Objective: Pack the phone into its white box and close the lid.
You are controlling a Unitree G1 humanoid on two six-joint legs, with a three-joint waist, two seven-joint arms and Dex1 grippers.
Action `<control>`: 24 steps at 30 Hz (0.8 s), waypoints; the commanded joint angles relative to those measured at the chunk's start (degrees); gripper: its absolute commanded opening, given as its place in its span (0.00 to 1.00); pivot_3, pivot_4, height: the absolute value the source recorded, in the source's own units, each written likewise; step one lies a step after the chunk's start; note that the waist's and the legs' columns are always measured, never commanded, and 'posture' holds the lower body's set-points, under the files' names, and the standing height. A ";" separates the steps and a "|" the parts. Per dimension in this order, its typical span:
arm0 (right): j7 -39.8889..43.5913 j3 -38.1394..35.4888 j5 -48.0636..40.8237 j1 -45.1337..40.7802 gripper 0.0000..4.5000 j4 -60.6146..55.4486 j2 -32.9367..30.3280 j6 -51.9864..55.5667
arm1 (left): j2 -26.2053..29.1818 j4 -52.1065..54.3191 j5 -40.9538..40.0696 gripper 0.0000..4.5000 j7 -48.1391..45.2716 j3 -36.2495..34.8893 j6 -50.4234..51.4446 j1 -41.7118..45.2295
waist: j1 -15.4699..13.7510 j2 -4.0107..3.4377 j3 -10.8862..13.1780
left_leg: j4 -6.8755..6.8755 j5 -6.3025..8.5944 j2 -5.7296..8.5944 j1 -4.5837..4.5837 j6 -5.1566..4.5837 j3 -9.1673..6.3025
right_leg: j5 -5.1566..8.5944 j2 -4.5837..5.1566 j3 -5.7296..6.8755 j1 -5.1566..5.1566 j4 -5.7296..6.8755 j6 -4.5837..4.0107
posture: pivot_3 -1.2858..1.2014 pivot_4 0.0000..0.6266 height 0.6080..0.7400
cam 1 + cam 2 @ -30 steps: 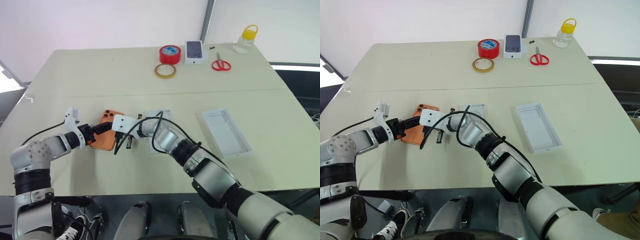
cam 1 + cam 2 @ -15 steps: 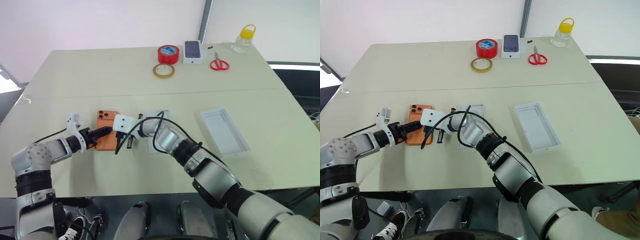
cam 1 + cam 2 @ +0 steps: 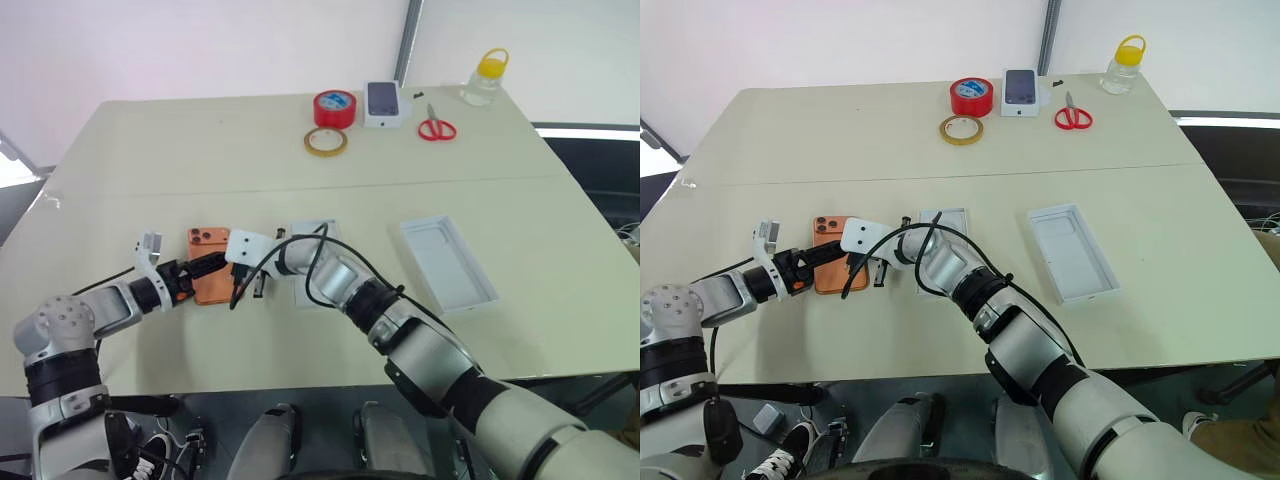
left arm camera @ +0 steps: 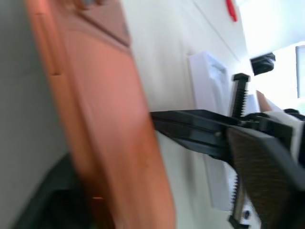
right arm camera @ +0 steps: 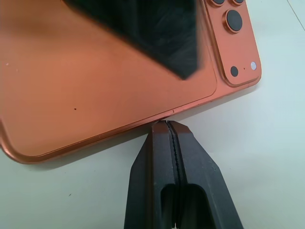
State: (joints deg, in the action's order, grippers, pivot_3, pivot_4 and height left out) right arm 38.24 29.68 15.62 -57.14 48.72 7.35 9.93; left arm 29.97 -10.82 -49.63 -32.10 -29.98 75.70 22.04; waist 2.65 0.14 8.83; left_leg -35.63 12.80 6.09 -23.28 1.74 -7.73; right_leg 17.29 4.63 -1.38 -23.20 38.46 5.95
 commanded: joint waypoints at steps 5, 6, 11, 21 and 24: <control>0.43 -0.23 0.36 0.29 0.00 -1.76 0.58 -0.16 | -0.22 -0.46 0.20 0.99 1.84 -0.23 0.39 -1.78 | 0.01 0.01 0.00 | 0.00 0.00 -0.01 0.00 0.01 0.00 | 0.00 -0.01 -0.01 -0.01 0.01 0.00 | 0.52 0.24 1.00; 0.45 -0.22 0.40 0.31 0.00 -1.77 0.54 -0.15 | -0.28 -1.07 -0.07 0.94 2.05 -0.83 0.57 -1.60 | 0.00 0.01 0.00 | 0.01 0.00 0.00 0.00 0.01 0.00 | 0.00 -0.01 0.00 -0.01 0.01 0.00 | 0.52 0.24 1.00; 0.56 -0.24 0.48 0.54 0.00 -2.07 0.28 -0.03 | 0.00 -0.55 -1.13 0.59 1.84 -0.95 1.36 -2.04 | 0.08 0.02 0.00 | 0.06 0.00 -0.01 -0.01 0.01 0.00 | 0.00 -0.02 -0.01 -0.04 -0.01 0.00 | 0.52 0.24 1.00; 0.71 -0.27 0.92 1.01 0.00 -2.71 0.20 0.13 | -0.97 -1.42 -3.56 0.45 3.78 -3.65 3.97 -1.62 | 0.07 0.02 -0.01 | 0.06 -0.01 -0.01 -0.01 0.02 0.00 | 0.00 -0.01 -0.01 -0.05 -0.01 0.00 | 0.52 0.24 1.00; 0.82 -0.28 1.00 1.04 0.00 -2.79 0.24 0.13 | -1.37 -1.54 -3.83 0.15 4.36 -4.19 4.46 -1.14 | 0.04 0.04 -0.02 | 0.06 -0.01 -0.01 -0.01 0.02 0.00 | 0.00 -0.02 -0.01 -0.05 -0.01 0.00 | 0.52 0.24 1.00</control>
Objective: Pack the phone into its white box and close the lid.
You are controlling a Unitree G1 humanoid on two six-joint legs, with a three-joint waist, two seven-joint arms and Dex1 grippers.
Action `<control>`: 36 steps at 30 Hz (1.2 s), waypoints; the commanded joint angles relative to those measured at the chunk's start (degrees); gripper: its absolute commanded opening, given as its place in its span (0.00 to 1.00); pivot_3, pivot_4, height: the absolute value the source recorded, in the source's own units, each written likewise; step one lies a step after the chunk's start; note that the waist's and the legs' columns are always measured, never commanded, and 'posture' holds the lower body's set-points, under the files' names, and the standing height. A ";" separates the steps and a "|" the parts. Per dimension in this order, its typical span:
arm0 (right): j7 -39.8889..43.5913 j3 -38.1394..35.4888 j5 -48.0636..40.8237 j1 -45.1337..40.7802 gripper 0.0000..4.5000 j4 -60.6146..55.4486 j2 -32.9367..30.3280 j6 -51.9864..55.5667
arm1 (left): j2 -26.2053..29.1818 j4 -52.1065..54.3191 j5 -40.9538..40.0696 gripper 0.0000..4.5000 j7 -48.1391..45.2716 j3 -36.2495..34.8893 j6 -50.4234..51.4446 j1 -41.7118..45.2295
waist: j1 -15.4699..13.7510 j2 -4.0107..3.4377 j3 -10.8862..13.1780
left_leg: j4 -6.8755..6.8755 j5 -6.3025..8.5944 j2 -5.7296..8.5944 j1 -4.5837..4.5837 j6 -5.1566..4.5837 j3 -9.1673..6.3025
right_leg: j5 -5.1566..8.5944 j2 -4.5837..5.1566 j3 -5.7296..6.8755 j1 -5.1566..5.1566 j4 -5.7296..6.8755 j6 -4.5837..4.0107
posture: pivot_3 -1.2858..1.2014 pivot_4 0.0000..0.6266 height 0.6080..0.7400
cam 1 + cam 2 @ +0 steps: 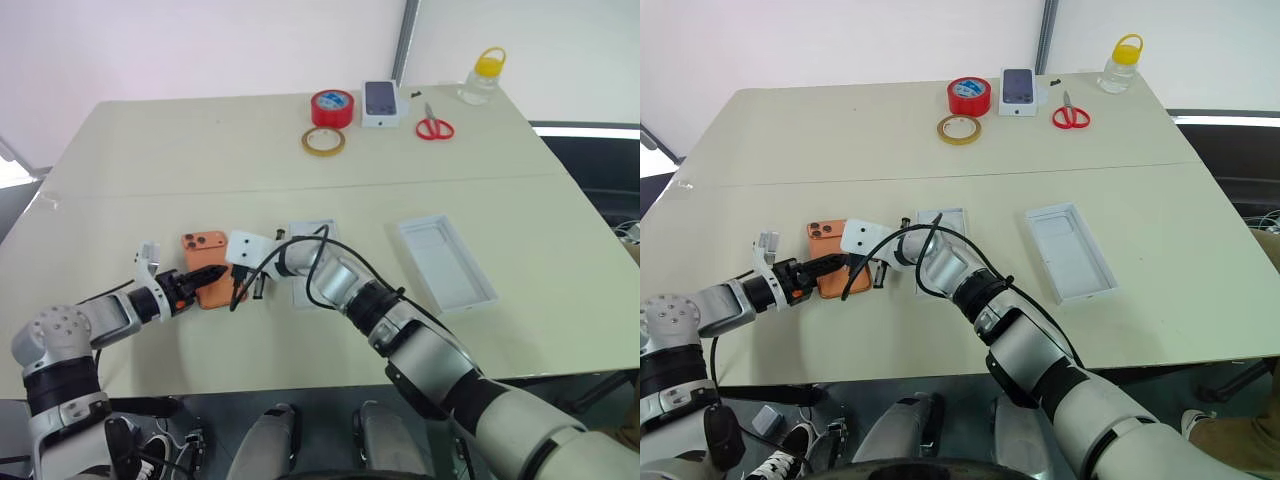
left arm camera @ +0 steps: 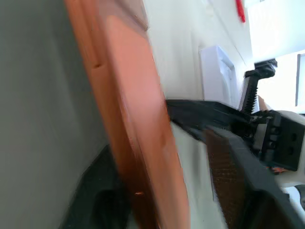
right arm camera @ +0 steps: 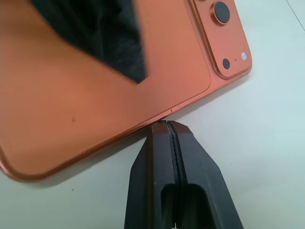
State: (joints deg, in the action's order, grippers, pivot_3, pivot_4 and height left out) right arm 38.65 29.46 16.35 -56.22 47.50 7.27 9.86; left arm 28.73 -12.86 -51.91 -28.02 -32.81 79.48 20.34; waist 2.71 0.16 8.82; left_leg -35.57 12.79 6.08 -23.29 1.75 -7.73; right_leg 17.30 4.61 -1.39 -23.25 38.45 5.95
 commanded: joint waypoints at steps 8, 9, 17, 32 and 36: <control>0.23 -0.31 0.85 0.11 0.00 -1.38 0.31 -0.13 | -1.58 -0.30 -1.82 0.06 1.90 -1.17 0.17 1.15 | -0.03 0.07 -0.04 | 0.00 0.00 -0.01 0.01 0.00 0.00 | 0.00 0.00 0.00 0.02 0.01 0.00 | 0.52 0.24 1.00; 0.16 -0.27 0.92 0.16 0.00 -1.54 0.20 -0.53 | -1.70 -0.40 -1.86 0.06 1.94 -1.21 0.00 1.18 | -0.04 0.07 -0.04 | 0.00 0.00 -0.01 0.01 0.00 0.00 | 0.00 0.00 0.00 0.02 0.01 0.00 | 0.52 0.24 1.00; 6.43 -9.56 -10.53 3.99 0.00 -15.46 -1.90 -0.75 | -2.88 2.98 -5.16 0.06 -0.09 -4.68 -4.51 -0.25 | -0.11 0.10 -0.01 | -0.01 -0.01 -0.01 -0.05 0.02 0.00 | 0.00 0.01 0.01 0.00 -0.02 0.00 | 0.52 0.24 1.00; 31.39 -7.40 -20.43 26.41 0.88 -50.95 -33.24 -0.83 | -4.55 7.13 -14.04 0.05 1.34 -4.12 2.54 -2.60 | -0.07 0.34 0.13 | 0.02 0.14 -0.03 -0.13 -0.24 0.02 | 0.00 0.04 0.03 0.18 -0.14 0.01 | 0.52 0.24 1.00; 30.50 -7.28 -19.45 27.51 0.88 -49.40 -34.97 -2.33 | -5.08 8.16 -13.85 0.05 1.41 -3.46 0.08 -2.08 | -0.17 0.34 0.13 | 0.09 0.10 -0.16 -0.13 -0.17 0.04 | -0.03 -0.06 0.02 0.13 -0.13 -0.05 | 0.52 0.24 1.00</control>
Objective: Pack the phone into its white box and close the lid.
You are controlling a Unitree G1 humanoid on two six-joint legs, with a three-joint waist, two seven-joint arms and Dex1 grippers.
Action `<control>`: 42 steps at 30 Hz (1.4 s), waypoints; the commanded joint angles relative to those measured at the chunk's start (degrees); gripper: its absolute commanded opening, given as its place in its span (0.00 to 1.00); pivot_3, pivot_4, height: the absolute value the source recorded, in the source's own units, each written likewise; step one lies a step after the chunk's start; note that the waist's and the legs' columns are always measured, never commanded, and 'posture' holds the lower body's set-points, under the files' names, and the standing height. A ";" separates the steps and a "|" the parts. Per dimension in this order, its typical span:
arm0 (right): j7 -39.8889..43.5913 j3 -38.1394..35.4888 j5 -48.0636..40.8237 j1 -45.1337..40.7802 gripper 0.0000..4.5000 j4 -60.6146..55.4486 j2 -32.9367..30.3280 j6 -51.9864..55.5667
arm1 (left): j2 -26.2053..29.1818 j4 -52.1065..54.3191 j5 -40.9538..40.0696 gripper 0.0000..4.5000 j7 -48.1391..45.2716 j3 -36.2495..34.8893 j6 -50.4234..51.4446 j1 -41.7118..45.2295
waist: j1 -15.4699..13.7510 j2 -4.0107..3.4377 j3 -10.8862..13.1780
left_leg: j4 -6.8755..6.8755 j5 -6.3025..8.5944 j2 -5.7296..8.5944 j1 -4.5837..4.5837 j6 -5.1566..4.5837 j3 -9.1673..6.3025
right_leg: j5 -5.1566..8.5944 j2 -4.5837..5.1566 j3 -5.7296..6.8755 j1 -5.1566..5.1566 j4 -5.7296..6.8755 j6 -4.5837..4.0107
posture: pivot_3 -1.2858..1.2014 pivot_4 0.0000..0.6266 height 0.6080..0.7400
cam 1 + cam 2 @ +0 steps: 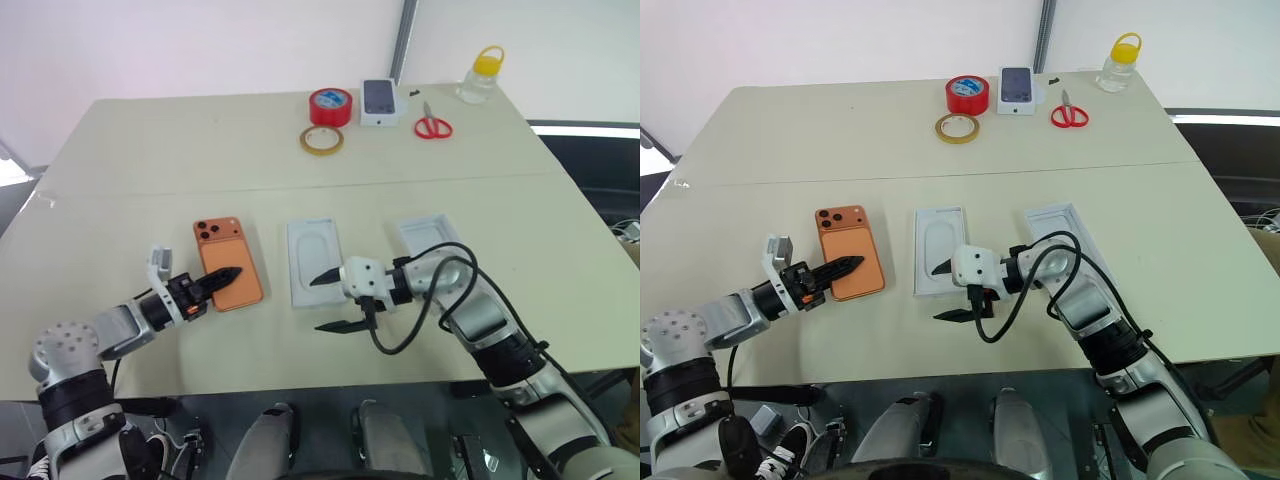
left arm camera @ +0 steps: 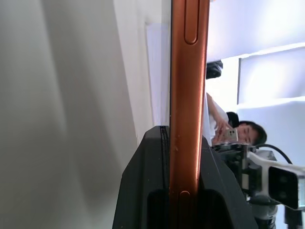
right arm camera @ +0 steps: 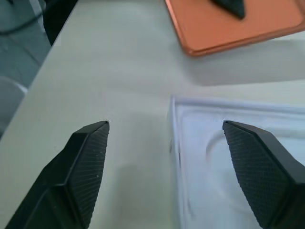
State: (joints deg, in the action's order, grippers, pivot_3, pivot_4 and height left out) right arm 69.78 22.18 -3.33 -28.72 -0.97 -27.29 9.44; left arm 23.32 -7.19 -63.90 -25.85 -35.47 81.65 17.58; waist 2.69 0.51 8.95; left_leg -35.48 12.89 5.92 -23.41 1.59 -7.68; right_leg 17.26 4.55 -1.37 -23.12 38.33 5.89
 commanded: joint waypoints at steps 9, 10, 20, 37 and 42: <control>-3.18 0.09 2.43 0.86 0.39 1.78 -0.81 -3.87 | 0.63 2.07 -2.62 0.05 -0.64 0.91 -3.06 1.76 | -0.84 0.18 0.11 | -0.02 -0.02 0.05 -0.01 0.03 0.00 | 0.00 0.05 0.01 0.06 -0.12 0.00 | 0.52 0.24 1.00; -3.02 0.10 2.19 0.89 0.39 1.77 -0.80 -3.85 | 0.66 2.01 -2.61 0.05 -0.64 0.98 -3.04 1.80 | -0.83 0.18 0.11 | -0.02 -0.02 0.05 -0.01 0.03 0.00 | 0.00 0.05 0.01 0.06 -0.12 0.00 | 0.52 0.24 1.00; -3.15 0.33 1.84 1.12 0.07 2.22 -0.90 -2.92 | -0.03 2.69 -2.85 0.05 -0.05 2.31 -3.06 2.03 | -0.83 0.20 0.11 | -0.02 -0.04 0.05 -0.01 0.06 0.00 | 0.00 0.05 0.02 0.08 -0.12 0.00 | 0.52 0.24 1.00; -12.43 2.47 2.34 -0.55 0.01 -5.62 6.74 15.78 | -6.08 -1.48 -0.43 0.05 0.33 11.28 -5.40 10.55 | -0.74 0.22 0.11 | -0.07 -0.12 0.06 -0.02 0.20 0.00 | -0.01 0.03 0.02 0.10 -0.10 -0.01 | 0.52 0.24 1.00; -10.61 1.71 0.71 -0.31 0.44 -8.22 4.61 15.81 | -4.39 -3.20 1.67 0.05 -3.14 14.82 -5.66 10.97 | -0.57 0.23 0.12 | -0.07 -0.12 0.06 -0.02 0.20 -0.01 | -0.01 0.03 0.02 0.08 -0.10 -0.01 | 0.52 0.24 1.00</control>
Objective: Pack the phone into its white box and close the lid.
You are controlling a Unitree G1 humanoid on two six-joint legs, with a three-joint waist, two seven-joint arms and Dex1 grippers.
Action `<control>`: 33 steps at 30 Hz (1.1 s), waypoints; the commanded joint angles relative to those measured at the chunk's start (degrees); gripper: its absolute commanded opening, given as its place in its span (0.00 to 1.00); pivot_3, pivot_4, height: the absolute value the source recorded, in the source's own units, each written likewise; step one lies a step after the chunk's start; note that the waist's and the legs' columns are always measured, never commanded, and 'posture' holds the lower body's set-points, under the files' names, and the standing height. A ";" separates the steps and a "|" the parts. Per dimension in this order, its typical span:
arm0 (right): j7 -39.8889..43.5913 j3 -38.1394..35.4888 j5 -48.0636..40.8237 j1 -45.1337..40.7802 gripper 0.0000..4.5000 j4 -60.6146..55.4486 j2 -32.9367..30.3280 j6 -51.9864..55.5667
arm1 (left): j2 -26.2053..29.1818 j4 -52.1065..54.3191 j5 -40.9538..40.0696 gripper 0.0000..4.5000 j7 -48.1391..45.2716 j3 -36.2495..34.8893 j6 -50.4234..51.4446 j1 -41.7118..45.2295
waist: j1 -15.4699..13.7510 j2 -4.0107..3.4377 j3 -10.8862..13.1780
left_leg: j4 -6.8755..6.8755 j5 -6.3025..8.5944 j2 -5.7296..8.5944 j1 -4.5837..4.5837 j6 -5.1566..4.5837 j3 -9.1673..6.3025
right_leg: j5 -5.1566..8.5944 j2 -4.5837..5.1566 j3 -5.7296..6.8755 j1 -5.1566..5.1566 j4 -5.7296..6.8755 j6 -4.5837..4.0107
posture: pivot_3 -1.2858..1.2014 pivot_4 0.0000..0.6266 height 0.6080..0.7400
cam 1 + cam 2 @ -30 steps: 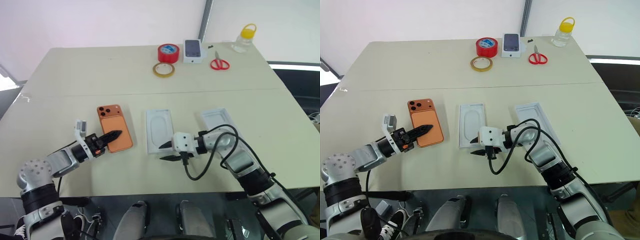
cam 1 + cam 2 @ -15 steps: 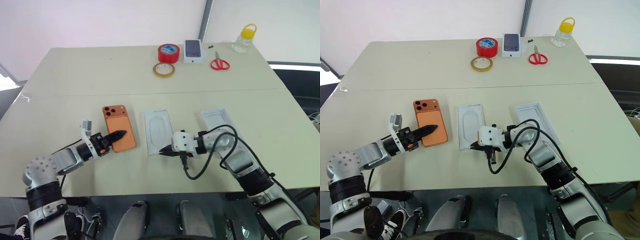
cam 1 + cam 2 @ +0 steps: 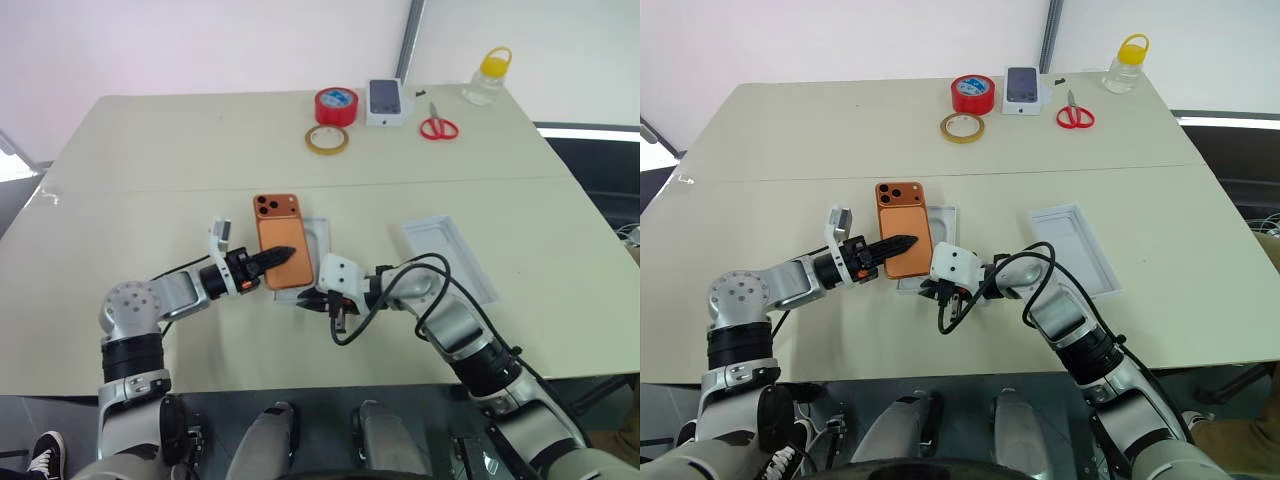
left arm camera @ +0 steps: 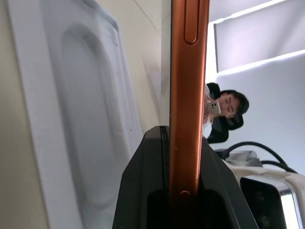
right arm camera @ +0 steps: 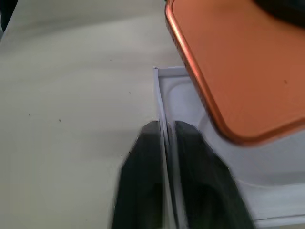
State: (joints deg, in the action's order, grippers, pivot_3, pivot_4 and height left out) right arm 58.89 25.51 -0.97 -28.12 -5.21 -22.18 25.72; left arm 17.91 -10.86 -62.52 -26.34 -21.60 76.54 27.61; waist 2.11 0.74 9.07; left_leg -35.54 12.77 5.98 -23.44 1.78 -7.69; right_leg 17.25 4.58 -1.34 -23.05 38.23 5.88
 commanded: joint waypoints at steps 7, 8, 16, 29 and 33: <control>5.45 -9.61 -8.75 -0.31 0.77 -5.78 -7.81 -2.18 | 2.00 -0.91 2.58 0.05 -7.03 3.72 -2.05 1.33 | -0.60 0.01 0.01 | 0.00 0.07 0.02 -0.01 -0.13 0.00 | 0.00 0.03 0.02 0.04 -0.04 0.00 | 0.52 0.24 1.00; 5.34 -10.66 -8.62 -0.41 0.77 -4.11 -8.95 -3.08 | 1.88 -1.28 2.91 0.05 -7.41 4.04 -2.13 1.47 | -0.79 0.01 0.01 | 0.00 0.08 0.02 -0.01 -0.14 0.00 | 0.00 0.03 0.02 0.04 -0.05 0.00 | 0.52 0.24 1.00; 0.24 -13.57 -4.10 -4.70 0.77 9.81 -11.26 -10.52 | 2.72 -3.31 5.80 0.05 -9.71 7.00 -2.46 2.14 | -1.08 0.03 0.02 | 0.00 0.05 0.02 -0.02 -0.09 0.03 | 0.00 0.03 0.00 0.02 -0.05 0.00 | 0.52 0.24 1.00; -1.12 -12.27 -2.46 -4.44 0.78 10.96 -9.46 -12.79 | 5.72 -2.33 11.74 0.92 -12.95 12.13 -5.56 3.56 | -0.92 0.01 0.01 | -0.04 -0.01 0.00 0.01 0.01 0.03 | 0.00 0.01 0.00 0.07 -0.05 0.00 | 0.52 0.24 1.00; -1.34 -12.24 -2.24 -5.06 0.78 11.85 -8.76 -13.50 | 6.97 0.12 12.29 0.92 -14.91 14.27 -5.44 3.35 | -0.94 0.01 0.01 | -0.03 -0.02 0.00 0.02 0.02 0.03 | 0.00 0.00 0.00 0.07 -0.04 0.00 | 0.52 0.24 1.00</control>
State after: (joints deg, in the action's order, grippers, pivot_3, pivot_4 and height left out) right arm 57.82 13.39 -3.00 -31.74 7.24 -31.39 13.41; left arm 24.12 -11.95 -51.49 -41.19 -7.79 71.58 31.29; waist 1.17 0.75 9.08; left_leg -35.57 12.76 5.97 -23.42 1.80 -7.66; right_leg 17.25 4.59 -1.35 -22.98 38.19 5.88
